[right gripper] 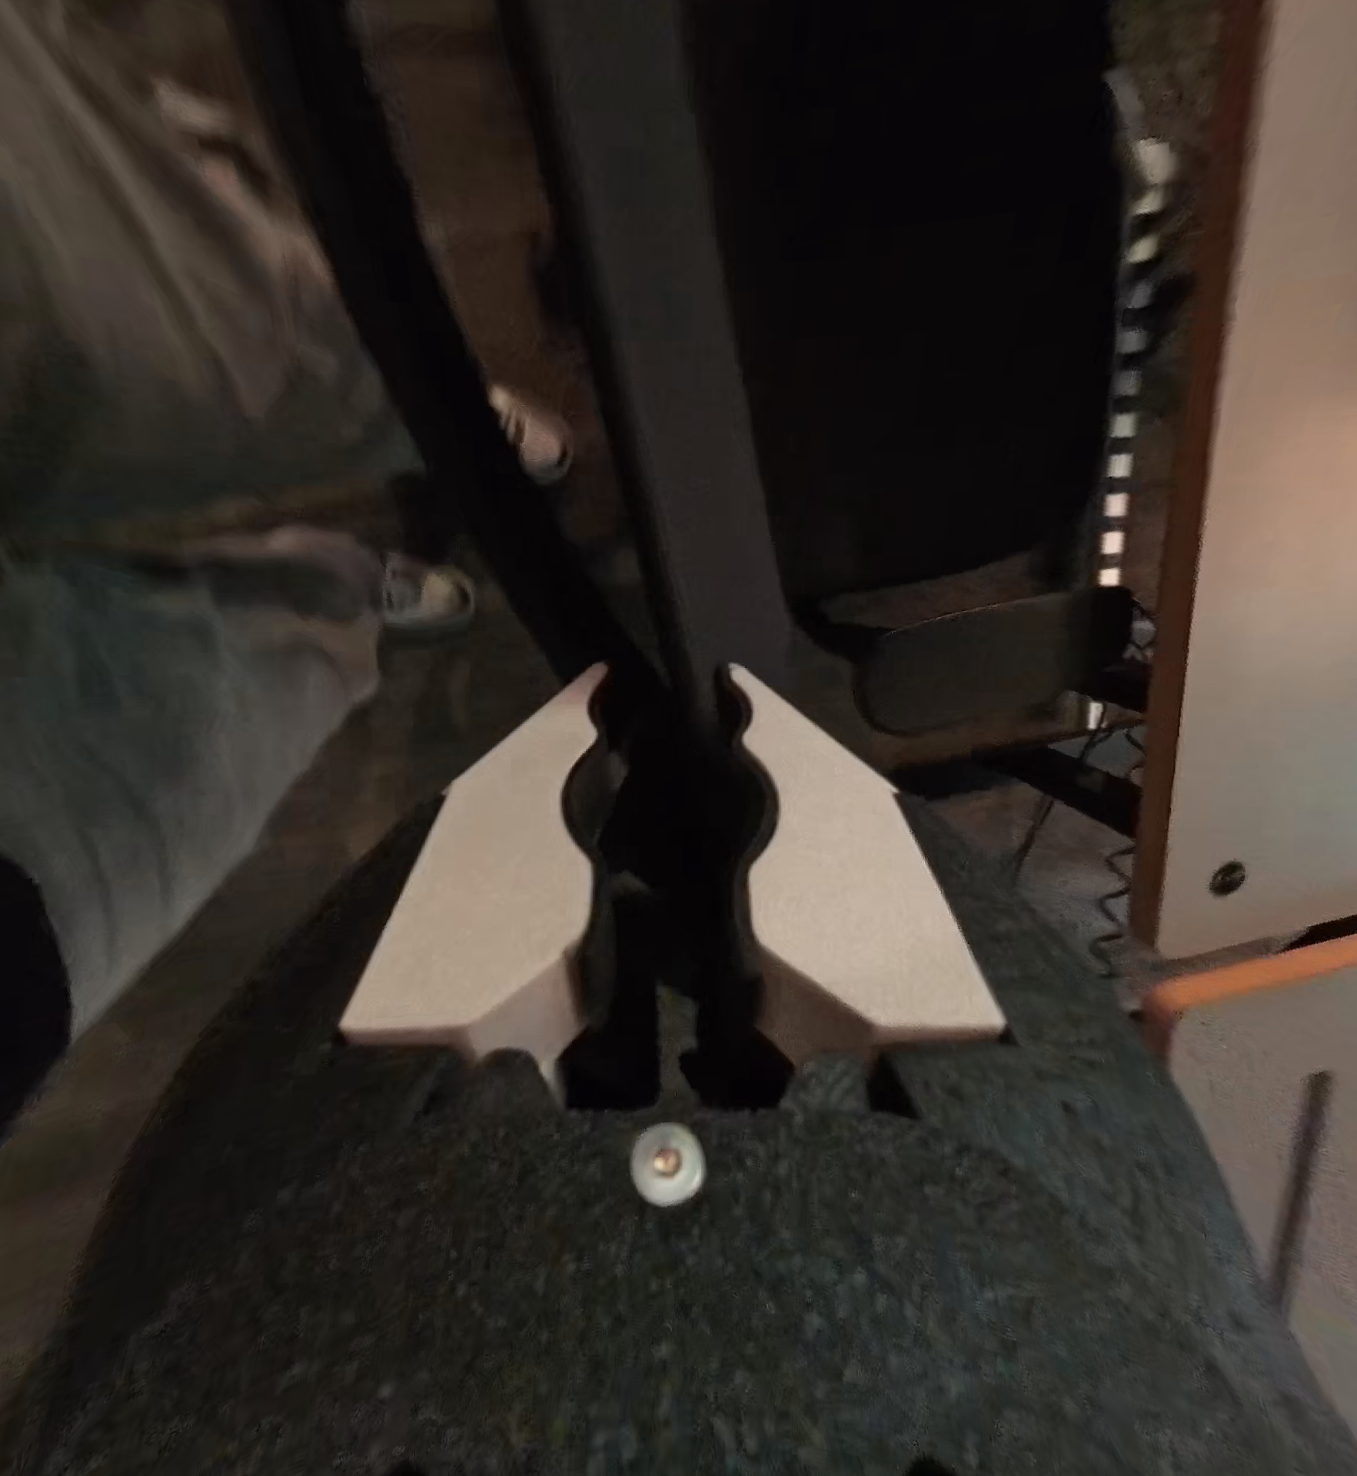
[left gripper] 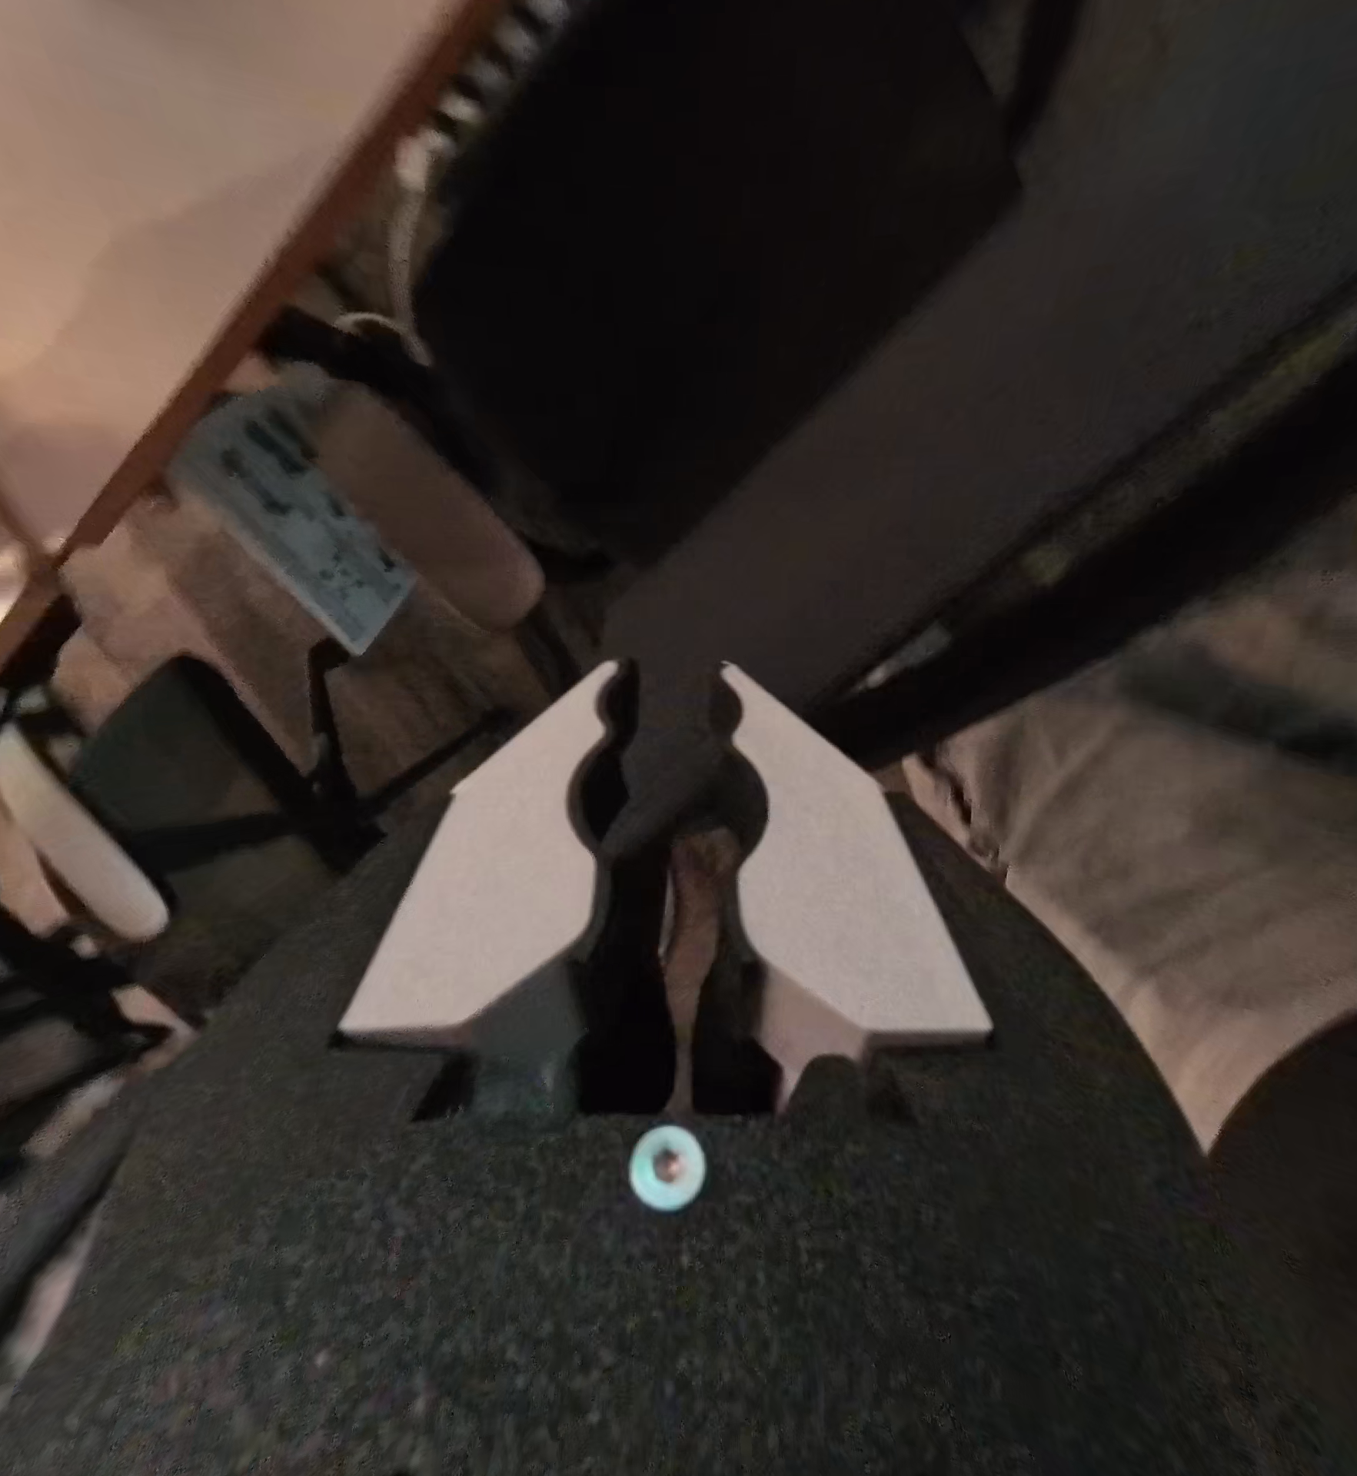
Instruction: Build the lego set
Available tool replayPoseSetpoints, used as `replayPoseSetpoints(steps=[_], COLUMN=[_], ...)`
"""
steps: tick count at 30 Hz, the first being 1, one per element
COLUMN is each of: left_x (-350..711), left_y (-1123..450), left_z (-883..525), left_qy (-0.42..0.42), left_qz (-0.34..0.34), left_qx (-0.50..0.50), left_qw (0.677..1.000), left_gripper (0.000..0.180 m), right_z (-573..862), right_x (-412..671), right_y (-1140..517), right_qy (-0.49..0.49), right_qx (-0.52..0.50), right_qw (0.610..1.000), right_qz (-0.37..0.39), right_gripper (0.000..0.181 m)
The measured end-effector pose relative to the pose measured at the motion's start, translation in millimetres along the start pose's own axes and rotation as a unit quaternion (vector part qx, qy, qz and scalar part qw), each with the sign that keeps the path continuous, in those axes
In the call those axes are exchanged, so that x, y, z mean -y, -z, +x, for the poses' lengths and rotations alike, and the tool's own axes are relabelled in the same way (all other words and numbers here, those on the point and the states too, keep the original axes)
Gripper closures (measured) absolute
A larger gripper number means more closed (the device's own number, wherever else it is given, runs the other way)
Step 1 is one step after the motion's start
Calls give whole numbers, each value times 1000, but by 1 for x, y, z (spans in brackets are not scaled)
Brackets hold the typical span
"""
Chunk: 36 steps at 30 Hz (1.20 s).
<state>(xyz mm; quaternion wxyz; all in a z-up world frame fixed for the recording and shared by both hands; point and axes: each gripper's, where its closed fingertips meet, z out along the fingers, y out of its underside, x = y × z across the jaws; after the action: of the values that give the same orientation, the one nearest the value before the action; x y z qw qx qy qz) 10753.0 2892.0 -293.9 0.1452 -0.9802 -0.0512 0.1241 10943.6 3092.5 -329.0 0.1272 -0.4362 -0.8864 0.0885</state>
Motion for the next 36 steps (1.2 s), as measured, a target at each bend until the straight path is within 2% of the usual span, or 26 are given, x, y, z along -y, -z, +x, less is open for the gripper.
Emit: replayPoseSetpoints(steps=[1, 3, 4, 5, 7, 9, 10, 13, 15, 18, 20, 21, 26, 36], left_x=[-1, -12, -22, -33, -51, -55, -53, -47, -42, -47, -50, -50, -57, -67], left_y=[16, 55, 69, 75, 64, 34, 17, -25, -48, -72, -75, -76, -71, -63], left_z=[-9, -16, -12, -2, 24, 49, 55, 50, 43, 33, 29, 30, 41, 61], left_qy=[57, 187, 258, 328, 456, 547, 576, 636, 663, 687, 696, 696, 664, 657], left_qz=[30, 100, 128, 145, 160, 155, 150, 143, 138, 115, 125, 122, 116, 119], left_qx=[26, 49, 41, 15, -52, -122, -146, -143, -141, -118, -119, -119, -107, -88], left_qw=[998, 976, 957, 933, 874, 813, 790, 745, 722, 708, 697, 698, 730, 739], left_gripper=[156, 150, 149, 148, 140, 129, 121, 121, 127, 136, 141, 145, 149, 149], right_z=[5, 1, -8, -18, -36, -64, -66, -62, -48, -33, -28, -28, -37, -49], right_x=[1, 0, -4, -11, -20, -17, -14, -3, 9, 1, 0, 0, -4, -8], right_y=[11, 44, 58, 66, 65, 35, 21, -25, -37, -58, -60, -60, -59, -52], right_qy=[-44, -162, -236, -316, -471, -578, -621, -725, -759, -797, -814, -816, -818, -804], right_qx=[-30, -59, -51, -38, -3, 83, 95, 113, 107, 48, 46, 39, 46, 55], right_qw=[998, 979, 957, 926, 835, 758, 720, 622, 580, 551, 518, 515, 520, 540], right_qz=[31, 110, 160, 201, 285, 288, 297, 272, 278, 244, 259, 259, 242, 243], right_gripper=[150, 136, 134, 132, 133, 139, 139, 134, 133, 138, 137, 139, 145, 148])
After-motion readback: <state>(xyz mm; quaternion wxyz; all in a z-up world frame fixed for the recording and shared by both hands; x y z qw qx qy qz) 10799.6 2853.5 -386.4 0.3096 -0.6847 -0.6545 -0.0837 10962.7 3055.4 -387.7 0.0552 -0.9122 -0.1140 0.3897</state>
